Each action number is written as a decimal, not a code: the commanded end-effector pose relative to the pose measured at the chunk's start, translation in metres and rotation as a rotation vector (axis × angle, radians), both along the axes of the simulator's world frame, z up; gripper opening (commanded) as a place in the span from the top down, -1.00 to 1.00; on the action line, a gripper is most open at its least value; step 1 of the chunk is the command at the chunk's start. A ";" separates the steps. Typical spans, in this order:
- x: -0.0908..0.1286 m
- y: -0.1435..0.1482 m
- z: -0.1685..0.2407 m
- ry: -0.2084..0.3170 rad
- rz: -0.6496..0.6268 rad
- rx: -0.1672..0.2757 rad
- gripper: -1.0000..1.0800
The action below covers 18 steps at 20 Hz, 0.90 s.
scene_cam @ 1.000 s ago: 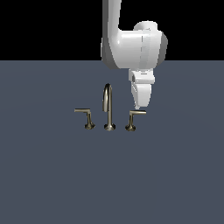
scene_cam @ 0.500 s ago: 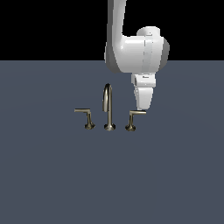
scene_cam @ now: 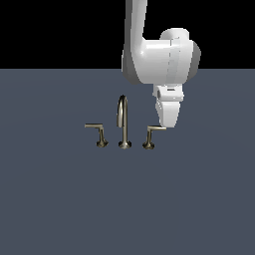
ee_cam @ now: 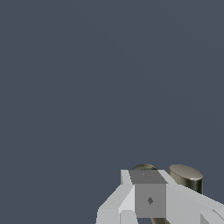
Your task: Turn on the faucet by rotating a designated handle.
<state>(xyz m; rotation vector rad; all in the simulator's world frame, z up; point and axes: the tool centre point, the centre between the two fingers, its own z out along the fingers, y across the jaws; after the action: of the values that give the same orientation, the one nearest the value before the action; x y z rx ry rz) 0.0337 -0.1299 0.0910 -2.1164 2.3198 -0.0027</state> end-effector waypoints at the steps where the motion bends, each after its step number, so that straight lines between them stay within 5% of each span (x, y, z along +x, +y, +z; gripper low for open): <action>1: -0.010 -0.005 0.000 0.002 -0.002 0.000 1.00; 5: -0.007 -0.001 0.000 -0.009 0.006 0.001 1.00; 18: -0.050 0.007 0.000 0.000 -0.001 0.000 1.00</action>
<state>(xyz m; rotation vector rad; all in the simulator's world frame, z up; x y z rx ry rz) -0.0058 -0.1276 0.0910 -2.1063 2.3185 -0.0201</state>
